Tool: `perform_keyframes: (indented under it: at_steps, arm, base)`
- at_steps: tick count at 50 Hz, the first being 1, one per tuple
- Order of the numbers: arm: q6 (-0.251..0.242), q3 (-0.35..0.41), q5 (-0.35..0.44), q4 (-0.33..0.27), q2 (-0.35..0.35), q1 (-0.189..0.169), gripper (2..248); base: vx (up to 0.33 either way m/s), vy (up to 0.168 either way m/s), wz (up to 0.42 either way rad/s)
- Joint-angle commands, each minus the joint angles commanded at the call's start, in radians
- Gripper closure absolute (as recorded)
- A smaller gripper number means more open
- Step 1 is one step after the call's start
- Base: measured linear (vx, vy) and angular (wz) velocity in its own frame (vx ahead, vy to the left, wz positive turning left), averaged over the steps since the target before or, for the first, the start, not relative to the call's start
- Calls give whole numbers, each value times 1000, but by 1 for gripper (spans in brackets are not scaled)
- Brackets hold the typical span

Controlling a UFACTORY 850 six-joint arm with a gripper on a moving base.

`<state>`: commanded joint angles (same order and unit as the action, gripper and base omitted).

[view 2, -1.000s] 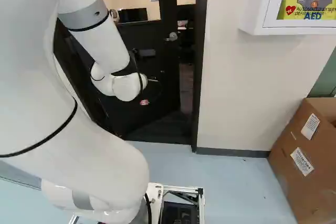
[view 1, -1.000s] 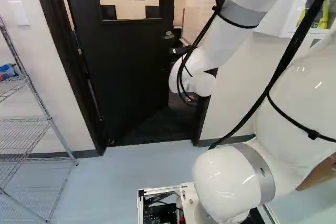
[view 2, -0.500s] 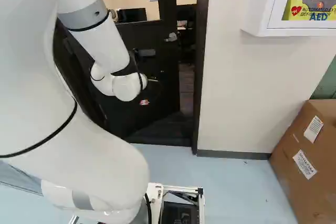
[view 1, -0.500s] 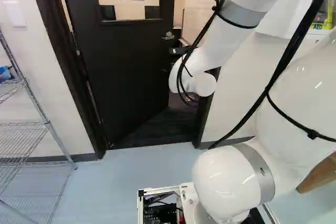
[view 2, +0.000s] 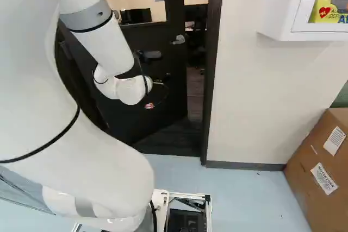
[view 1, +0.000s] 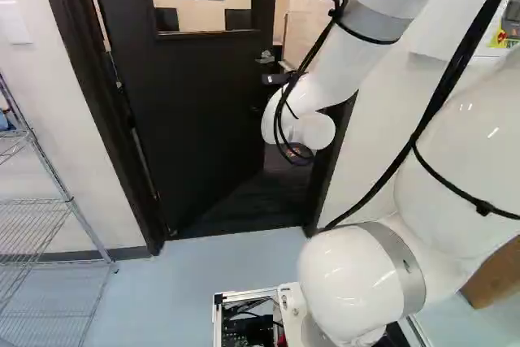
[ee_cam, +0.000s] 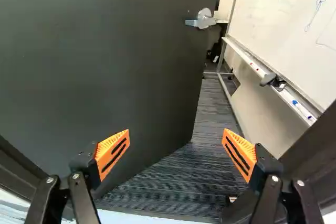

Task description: Open the door and move inside

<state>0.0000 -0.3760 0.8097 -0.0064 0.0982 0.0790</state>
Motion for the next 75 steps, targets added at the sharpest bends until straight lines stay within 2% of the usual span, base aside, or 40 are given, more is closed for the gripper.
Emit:
perform_keyframes:
  at_steps: [29, 75]
  arm:
    - [0, 0, 0, 0, 0, 0, 3]
    - [0, 0, 0, 0, 0, 0, 3]
  base:
    - [111, 77, 146]
    - [109, 47, -3]
